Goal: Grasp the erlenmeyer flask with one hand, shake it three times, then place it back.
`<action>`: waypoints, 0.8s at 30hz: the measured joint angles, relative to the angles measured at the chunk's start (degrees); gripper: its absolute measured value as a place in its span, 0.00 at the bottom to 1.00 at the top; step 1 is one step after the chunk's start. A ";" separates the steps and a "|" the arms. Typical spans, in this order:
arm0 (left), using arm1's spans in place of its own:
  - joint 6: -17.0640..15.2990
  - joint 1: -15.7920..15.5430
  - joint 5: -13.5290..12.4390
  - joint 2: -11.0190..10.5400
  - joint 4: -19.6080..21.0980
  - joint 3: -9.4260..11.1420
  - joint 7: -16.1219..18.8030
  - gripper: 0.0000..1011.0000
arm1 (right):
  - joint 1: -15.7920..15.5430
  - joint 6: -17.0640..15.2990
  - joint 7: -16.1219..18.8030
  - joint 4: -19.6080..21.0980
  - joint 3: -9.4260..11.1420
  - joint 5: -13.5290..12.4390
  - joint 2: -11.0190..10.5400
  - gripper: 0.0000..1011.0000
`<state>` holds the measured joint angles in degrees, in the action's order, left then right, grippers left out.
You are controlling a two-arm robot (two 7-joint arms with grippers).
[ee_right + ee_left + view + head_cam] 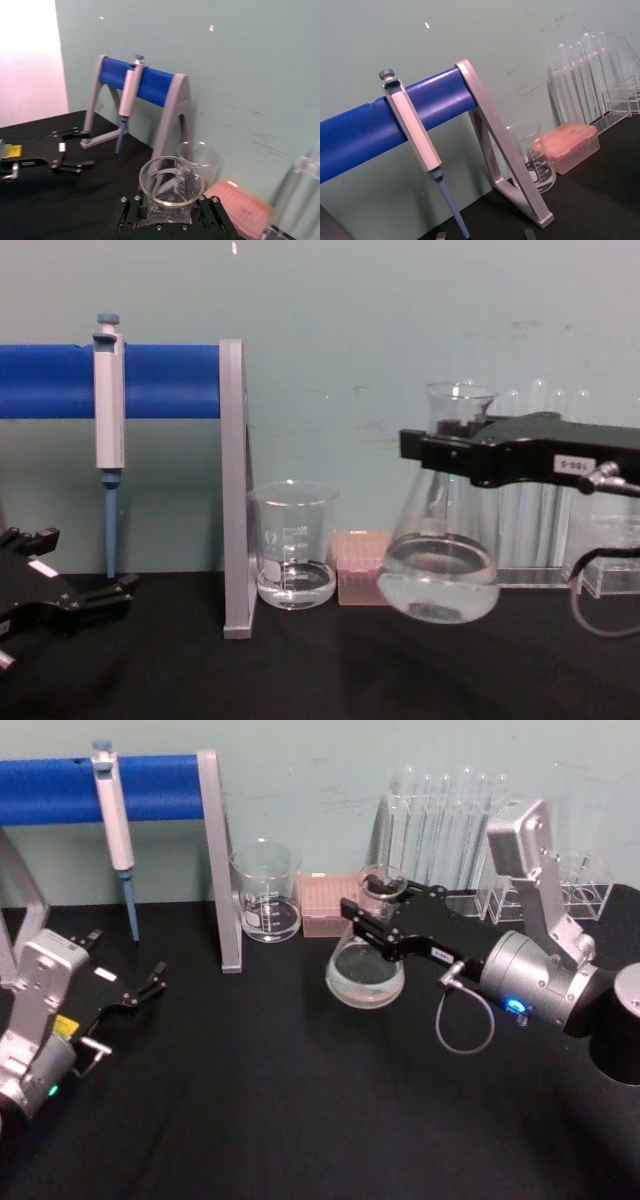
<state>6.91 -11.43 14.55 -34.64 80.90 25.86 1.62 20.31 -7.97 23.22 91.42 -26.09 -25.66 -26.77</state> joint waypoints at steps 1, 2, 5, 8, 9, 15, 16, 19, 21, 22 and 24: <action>0.00 0.00 0.00 0.00 0.00 0.00 0.00 0.99 | -0.05 -0.01 -0.20 -0.05 0.23 0.11 0.04 0.44; 0.00 0.00 0.00 0.00 0.00 0.00 0.00 0.99 | -0.20 -0.05 -0.60 -0.13 0.78 0.28 0.11 0.44; 0.00 0.00 0.00 0.00 0.00 0.00 0.00 0.99 | -0.39 -0.13 -1.15 -0.29 1.51 0.57 0.21 0.44; 0.00 0.00 0.00 0.00 0.00 0.00 0.00 0.99 | -0.62 -0.22 -1.82 -0.58 2.46 0.94 0.39 0.44; 0.00 0.00 0.00 0.00 0.00 0.00 0.00 0.99 | -0.74 -0.25 -2.13 -0.74 2.96 1.15 0.48 0.44; 0.00 0.00 0.00 0.00 0.00 0.00 0.00 0.99 | -1.02 -0.45 -3.05 -1.26 4.47 1.82 0.79 0.44; 0.00 0.00 0.00 0.00 0.00 0.00 0.00 0.99 | -1.08 -0.54 -3.28 -1.43 4.90 2.00 0.90 0.44; 0.00 0.00 0.00 0.00 0.00 0.00 0.00 0.99 | -1.20 -0.63 -3.64 -1.77 5.70 2.26 1.16 0.44; 0.00 0.00 0.00 0.00 0.00 0.00 0.00 0.99 | -1.23 -0.65 -3.76 -1.89 6.02 2.40 1.29 0.44; 0.00 0.00 0.00 0.00 0.00 0.00 0.00 0.99 | -1.26 -0.67 -3.90 -2.00 6.33 2.54 1.43 0.44; 0.00 0.00 0.00 0.00 0.00 0.00 0.00 0.99 | -1.27 -0.68 -4.04 -2.22 6.73 2.79 1.63 0.44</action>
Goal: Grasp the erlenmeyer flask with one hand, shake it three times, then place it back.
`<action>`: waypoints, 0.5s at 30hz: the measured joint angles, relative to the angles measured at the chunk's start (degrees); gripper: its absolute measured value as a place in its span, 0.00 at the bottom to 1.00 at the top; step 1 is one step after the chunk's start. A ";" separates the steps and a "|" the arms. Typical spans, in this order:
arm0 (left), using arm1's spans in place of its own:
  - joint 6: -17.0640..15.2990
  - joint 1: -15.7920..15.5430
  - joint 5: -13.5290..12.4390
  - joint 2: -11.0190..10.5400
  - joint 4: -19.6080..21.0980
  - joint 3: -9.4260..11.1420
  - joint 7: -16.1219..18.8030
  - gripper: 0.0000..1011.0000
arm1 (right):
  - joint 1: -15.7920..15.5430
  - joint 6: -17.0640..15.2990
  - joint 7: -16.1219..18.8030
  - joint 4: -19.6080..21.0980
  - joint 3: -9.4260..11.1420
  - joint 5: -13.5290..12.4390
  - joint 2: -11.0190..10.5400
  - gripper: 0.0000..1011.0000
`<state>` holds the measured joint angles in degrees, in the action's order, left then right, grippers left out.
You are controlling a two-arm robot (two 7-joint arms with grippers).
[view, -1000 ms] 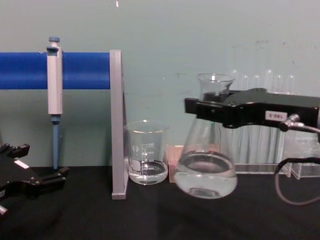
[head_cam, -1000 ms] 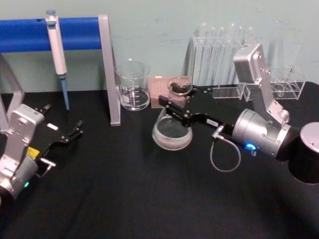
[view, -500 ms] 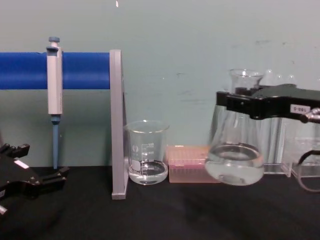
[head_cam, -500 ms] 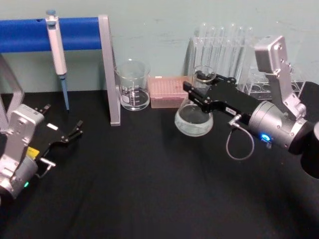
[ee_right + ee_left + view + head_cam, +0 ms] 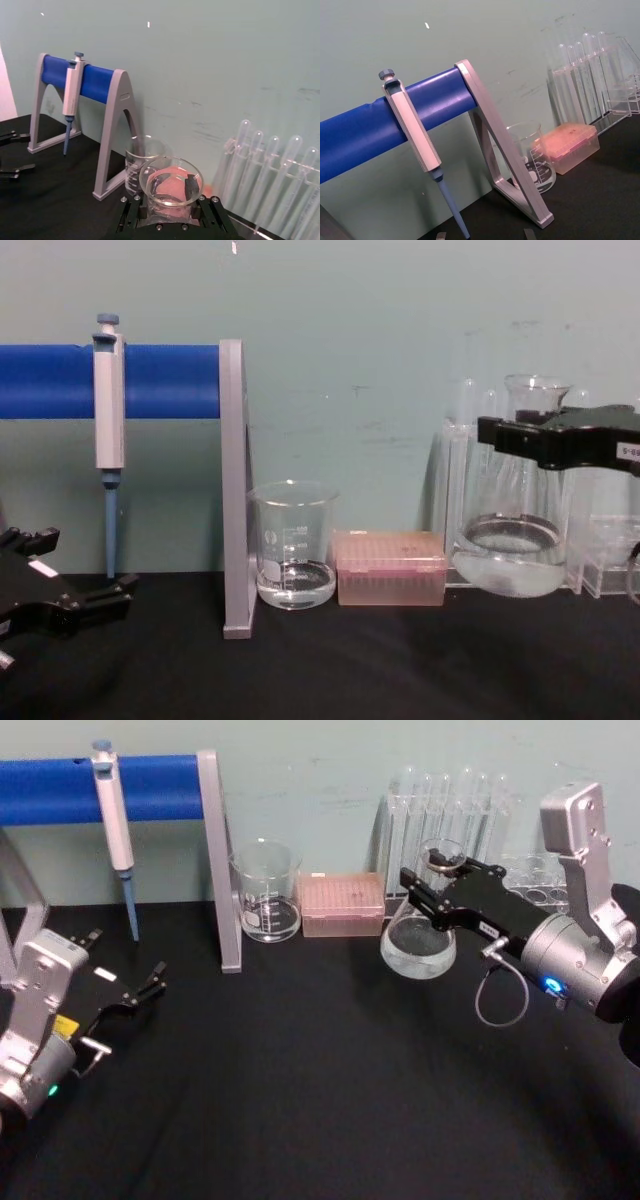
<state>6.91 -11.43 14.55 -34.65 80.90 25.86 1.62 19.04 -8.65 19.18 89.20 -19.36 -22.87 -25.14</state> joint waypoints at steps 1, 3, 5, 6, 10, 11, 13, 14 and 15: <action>0.00 0.00 0.00 0.00 0.00 0.00 0.00 0.99 | 0.00 0.00 0.00 0.00 0.00 0.00 0.00 0.44; 0.00 0.00 0.00 0.00 0.00 0.00 0.00 0.99 | -0.02 0.00 -0.08 -0.24 0.35 0.25 0.16 0.44; 0.00 0.00 0.00 0.00 0.00 0.00 0.00 0.99 | -0.04 -0.06 -0.13 -0.38 0.66 0.51 0.31 0.44; 0.00 0.00 0.00 0.00 0.00 0.00 0.00 0.99 | -0.05 -0.10 -0.13 -0.46 0.83 0.64 0.39 0.44; 0.00 0.00 0.00 0.00 0.00 0.00 0.00 0.99 | -0.09 -0.18 -0.12 -0.56 1.20 0.96 0.60 0.44; 0.00 0.00 0.00 0.00 0.00 0.00 0.00 0.99 | -0.10 -0.19 -0.10 -0.56 1.25 1.02 0.65 0.44; 0.00 0.00 0.00 0.00 0.00 0.00 0.00 0.99 | -0.19 -0.25 -0.06 -0.57 1.37 1.17 0.76 0.44; 0.00 0.00 0.00 0.00 0.00 0.00 0.00 0.99 | -0.21 -0.27 -0.04 -0.56 1.40 1.20 0.79 0.44; 0.00 0.00 0.00 0.00 0.00 0.00 0.00 0.99 | -0.23 -0.29 -0.01 -0.55 1.43 1.24 0.82 0.44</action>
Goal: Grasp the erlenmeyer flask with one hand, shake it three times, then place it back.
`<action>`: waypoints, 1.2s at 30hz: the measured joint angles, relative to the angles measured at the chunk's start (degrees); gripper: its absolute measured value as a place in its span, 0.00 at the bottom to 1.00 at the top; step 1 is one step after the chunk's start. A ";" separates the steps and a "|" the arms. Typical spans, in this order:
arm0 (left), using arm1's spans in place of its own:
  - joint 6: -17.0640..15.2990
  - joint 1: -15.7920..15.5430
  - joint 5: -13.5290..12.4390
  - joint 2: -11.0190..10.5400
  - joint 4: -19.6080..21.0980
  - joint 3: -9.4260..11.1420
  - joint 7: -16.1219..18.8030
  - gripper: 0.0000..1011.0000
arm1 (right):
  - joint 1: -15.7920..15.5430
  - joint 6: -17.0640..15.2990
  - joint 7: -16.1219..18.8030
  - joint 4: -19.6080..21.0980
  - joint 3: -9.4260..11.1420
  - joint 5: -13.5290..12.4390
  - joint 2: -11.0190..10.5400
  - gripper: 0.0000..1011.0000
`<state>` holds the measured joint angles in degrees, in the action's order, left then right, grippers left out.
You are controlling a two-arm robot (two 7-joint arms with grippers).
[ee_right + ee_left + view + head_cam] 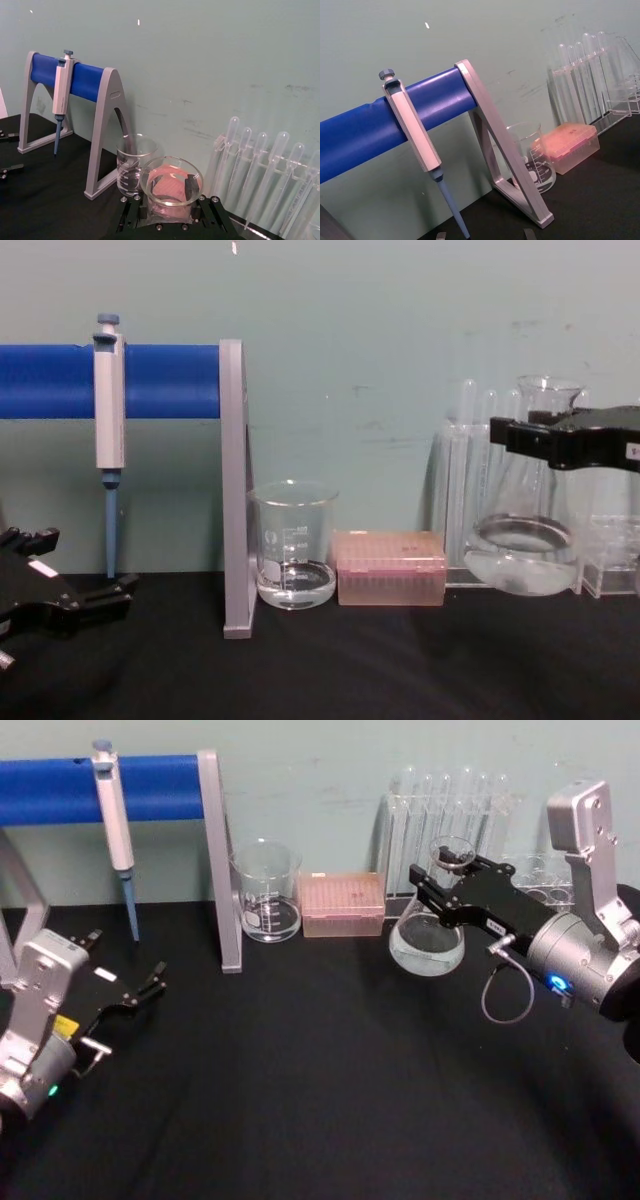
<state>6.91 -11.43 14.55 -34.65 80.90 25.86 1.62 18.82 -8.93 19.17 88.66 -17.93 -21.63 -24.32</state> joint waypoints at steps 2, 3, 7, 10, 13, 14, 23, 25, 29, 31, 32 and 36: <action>0.00 0.00 0.00 0.00 0.00 0.00 0.00 0.99 | -0.03 -0.06 0.17 0.03 0.05 0.15 0.10 0.44; 0.00 0.00 0.00 0.00 0.00 0.00 0.00 0.99 | -0.04 -0.08 0.23 0.05 0.06 0.19 0.13 0.44; 0.00 0.00 0.00 0.00 0.00 0.00 0.00 0.99 | -0.05 -0.17 0.52 0.17 0.06 0.32 0.28 0.44; 0.00 0.00 0.00 0.00 0.00 0.00 0.00 0.99 | -0.18 -0.24 0.87 0.41 0.03 0.36 0.39 0.44; 0.00 0.00 0.00 0.00 0.00 0.00 0.00 0.99 | -0.28 -0.30 1.07 0.64 -0.12 0.37 0.45 0.44; 0.00 0.00 0.00 0.00 0.00 0.00 0.00 0.99 | -0.31 -0.31 1.16 0.71 -0.18 0.37 0.46 0.44; 0.00 0.00 0.00 0.00 0.00 0.00 0.00 0.99 | -0.52 -0.42 2.70 1.91 -1.68 0.26 0.61 0.44; 0.00 0.00 0.00 0.00 0.00 0.00 0.00 0.99 | -0.52 -0.45 2.90 2.04 -1.94 0.21 0.62 0.44; 0.00 0.00 0.00 0.00 0.00 0.00 0.00 0.99 | -0.49 -0.62 3.50 2.46 -2.81 -0.08 0.66 0.44; 0.00 0.00 0.00 0.00 0.00 0.00 0.00 0.99 | -0.46 -0.63 3.69 2.56 -3.13 -0.18 0.68 0.44; 0.00 0.00 0.00 0.00 0.00 0.00 0.00 0.99 | -0.45 -0.63 3.79 2.61 -3.29 -0.23 0.68 0.44; 0.00 0.00 0.00 0.00 0.00 0.00 0.00 0.99 | -0.35 -0.66 4.14 2.83 -3.93 -0.45 0.68 0.44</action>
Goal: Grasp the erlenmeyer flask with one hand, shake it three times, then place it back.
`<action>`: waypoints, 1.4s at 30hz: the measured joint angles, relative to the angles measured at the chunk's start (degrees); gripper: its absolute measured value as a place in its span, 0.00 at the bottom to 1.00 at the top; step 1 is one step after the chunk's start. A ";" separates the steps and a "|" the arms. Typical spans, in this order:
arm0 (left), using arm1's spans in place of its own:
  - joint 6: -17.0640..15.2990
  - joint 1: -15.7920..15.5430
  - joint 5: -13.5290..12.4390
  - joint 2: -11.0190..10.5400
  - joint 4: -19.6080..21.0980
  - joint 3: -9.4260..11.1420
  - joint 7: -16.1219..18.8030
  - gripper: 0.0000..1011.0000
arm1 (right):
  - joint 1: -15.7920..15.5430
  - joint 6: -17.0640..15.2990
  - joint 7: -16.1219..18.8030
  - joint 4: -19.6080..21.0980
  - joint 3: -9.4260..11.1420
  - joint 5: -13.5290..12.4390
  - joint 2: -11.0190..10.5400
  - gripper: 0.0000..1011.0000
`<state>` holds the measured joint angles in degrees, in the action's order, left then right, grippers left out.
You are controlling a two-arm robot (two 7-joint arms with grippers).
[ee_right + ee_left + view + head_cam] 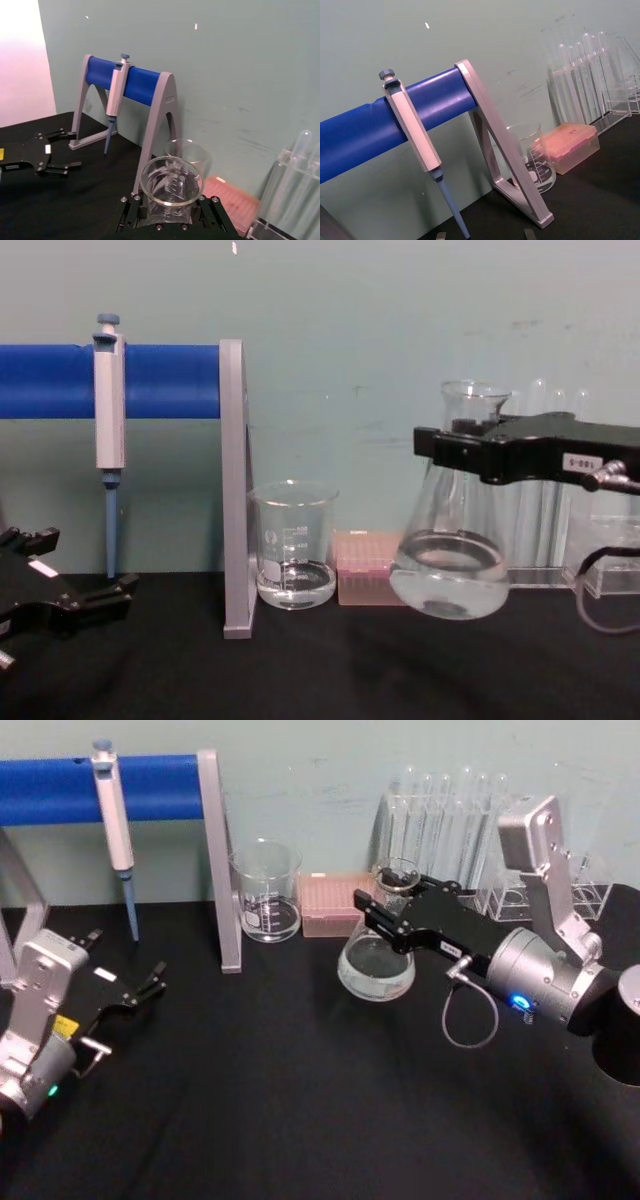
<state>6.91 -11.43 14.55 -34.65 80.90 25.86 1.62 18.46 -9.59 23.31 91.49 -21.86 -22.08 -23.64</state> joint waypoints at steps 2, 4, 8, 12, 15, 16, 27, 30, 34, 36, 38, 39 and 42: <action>0.00 0.00 0.00 0.00 0.00 0.00 0.00 0.99 | 0.03 -0.01 0.21 0.03 -0.32 -0.16 0.00 0.44; 0.00 0.00 0.00 0.00 0.00 0.00 0.00 0.99 | 0.06 0.04 0.44 0.03 -0.67 -0.31 0.01 0.44; 0.00 0.00 0.00 0.00 0.00 0.00 0.00 0.99 | 0.21 0.24 0.89 -0.11 -1.26 -0.58 -0.01 0.44; 0.00 0.00 0.00 0.00 0.00 0.00 0.00 0.99 | 0.36 0.48 1.35 -0.41 -1.82 -0.80 -0.06 0.44; 0.00 0.00 0.00 0.00 0.00 0.00 0.00 0.99 | 0.48 0.79 1.62 -0.84 -2.32 -0.86 -0.06 0.44; 0.00 0.00 0.00 0.00 0.00 0.00 0.00 0.99 | 0.54 0.86 1.65 -0.96 -2.45 -0.86 -0.05 0.44; 0.00 0.00 0.00 0.00 0.00 0.00 0.00 0.99 | 0.96 2.06 2.65 -3.50 -4.17 -0.73 0.32 0.44; 0.00 0.00 0.00 0.00 0.00 0.00 0.00 0.99 | 1.07 2.23 2.90 -4.16 -4.41 -0.74 0.45 0.44; 0.00 0.00 0.00 0.00 0.00 0.00 0.00 0.99 | 1.21 2.50 3.20 -5.07 -4.81 -0.74 0.64 0.44; 0.00 0.00 0.00 0.00 0.00 0.00 0.00 0.99 | 1.24 2.66 3.36 -5.49 -5.05 -0.73 0.71 0.44; 0.00 0.00 0.00 0.00 0.00 0.00 0.00 0.99 | 1.25 2.90 3.42 -5.91 -5.33 -0.61 0.79 0.44; 0.00 0.00 0.00 0.00 0.00 0.00 0.00 0.99 | 1.25 3.00 3.44 -6.09 -5.43 -0.53 0.83 0.44; 0.00 0.00 0.00 0.00 0.00 0.00 0.00 0.99 | 1.26 3.37 3.47 -6.90 -5.77 -0.11 0.99 0.44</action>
<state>6.91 -11.43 14.55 -34.64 80.90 25.86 1.62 19.72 -6.23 26.78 84.60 -27.64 -22.19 -22.65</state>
